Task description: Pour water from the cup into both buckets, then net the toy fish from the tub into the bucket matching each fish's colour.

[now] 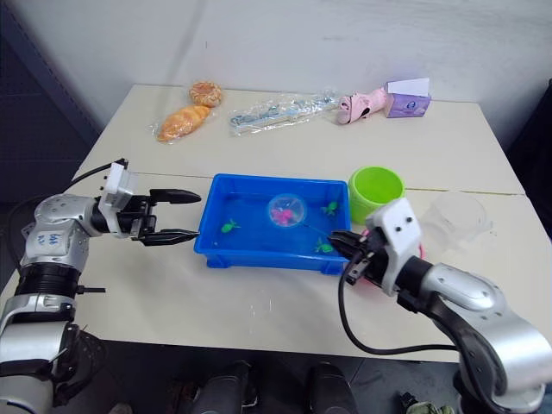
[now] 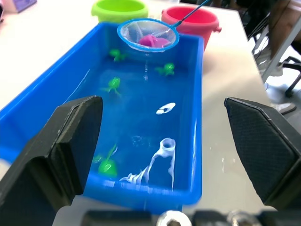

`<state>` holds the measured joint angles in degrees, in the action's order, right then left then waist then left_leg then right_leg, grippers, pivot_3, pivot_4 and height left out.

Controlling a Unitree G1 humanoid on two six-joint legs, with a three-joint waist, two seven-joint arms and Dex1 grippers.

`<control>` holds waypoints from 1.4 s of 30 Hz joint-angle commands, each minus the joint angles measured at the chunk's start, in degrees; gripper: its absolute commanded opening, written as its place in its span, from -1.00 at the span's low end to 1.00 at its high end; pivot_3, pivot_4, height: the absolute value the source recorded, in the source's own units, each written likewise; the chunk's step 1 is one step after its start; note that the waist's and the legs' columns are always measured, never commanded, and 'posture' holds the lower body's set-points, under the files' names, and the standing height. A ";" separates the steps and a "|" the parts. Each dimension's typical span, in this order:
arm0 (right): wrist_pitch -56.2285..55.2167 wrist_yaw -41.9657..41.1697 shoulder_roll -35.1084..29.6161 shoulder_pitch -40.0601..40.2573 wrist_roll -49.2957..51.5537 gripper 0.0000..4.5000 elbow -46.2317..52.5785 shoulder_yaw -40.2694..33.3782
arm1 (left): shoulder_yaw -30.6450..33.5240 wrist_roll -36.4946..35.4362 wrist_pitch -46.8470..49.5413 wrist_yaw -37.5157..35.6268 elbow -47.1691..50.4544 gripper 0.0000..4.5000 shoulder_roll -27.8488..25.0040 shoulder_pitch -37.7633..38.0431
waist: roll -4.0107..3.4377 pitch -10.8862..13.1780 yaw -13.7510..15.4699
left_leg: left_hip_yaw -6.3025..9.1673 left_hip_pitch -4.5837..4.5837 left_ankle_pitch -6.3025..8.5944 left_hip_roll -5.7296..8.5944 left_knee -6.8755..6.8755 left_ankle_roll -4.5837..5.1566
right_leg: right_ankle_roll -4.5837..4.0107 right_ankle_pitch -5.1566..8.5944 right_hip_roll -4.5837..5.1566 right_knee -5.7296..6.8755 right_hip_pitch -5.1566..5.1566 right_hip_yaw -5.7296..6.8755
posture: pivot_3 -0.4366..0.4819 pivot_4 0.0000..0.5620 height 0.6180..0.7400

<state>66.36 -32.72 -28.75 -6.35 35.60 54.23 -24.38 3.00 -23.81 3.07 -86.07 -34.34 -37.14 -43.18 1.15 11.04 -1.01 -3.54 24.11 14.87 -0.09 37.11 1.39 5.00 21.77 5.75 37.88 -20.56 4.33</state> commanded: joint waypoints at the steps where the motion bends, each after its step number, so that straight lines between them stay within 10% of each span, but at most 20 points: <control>1: -5.26 -0.32 -3.15 5.69 6.17 -1.00 5.76 -11.48 | -1.21 -1.85 1.23 -5.45 1.15 0.98 2.61 -2.15 | 0.01 -0.01 0.48 | 0.00 -0.01 0.01 0.00 0.02 0.01 | 0.01 0.00 -0.01 -0.01 0.03 0.01 | -0.05 -0.47 1.00; 12: -27.26 -2.62 -4.41 41.27 9.41 -1.00 5.77 -38.87 | -4.49 -1.11 0.34 -5.17 -1.80 0.98 9.95 -6.16 | 0.04 -0.02 1.60 | -0.03 -0.10 -0.02 0.01 0.06 0.05 | 0.09 -0.04 -0.11 -0.08 0.19 -0.02 | -0.05 -0.47 1.00; 29: -67.12 -4.26 5.77 48.84 -29.91 -1.00 -7.30 -16.47 | -5.88 -0.74 1.12 -2.64 0.01 0.98 12.57 -7.45 | 0.05 -0.03 0.95 | -0.42 -0.65 -0.02 -0.04 -0.11 -0.04 | 0.11 -0.02 -0.13 -0.12 0.29 -0.56 | -0.05 -0.47 1.00; 42: -97.83 6.74 -0.24 48.50 -60.18 -1.00 -19.00 -18.61 | -5.36 -1.14 5.10 0.13 6.42 0.98 12.00 -5.03 | 0.05 -0.03 0.96 | -0.46 -0.78 -0.06 -0.03 -0.13 -0.11 | 0.10 -0.01 -0.16 -0.12 0.39 -0.59 | -0.05 -0.47 1.00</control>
<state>-21.94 -30.20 -26.75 41.01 -15.66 36.20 -39.18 -3.07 -24.18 7.00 -85.93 -31.68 -24.76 -48.42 1.20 11.00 -0.04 -3.99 23.33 14.81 -0.13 36.98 1.28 5.09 21.76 5.59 37.76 -20.16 3.74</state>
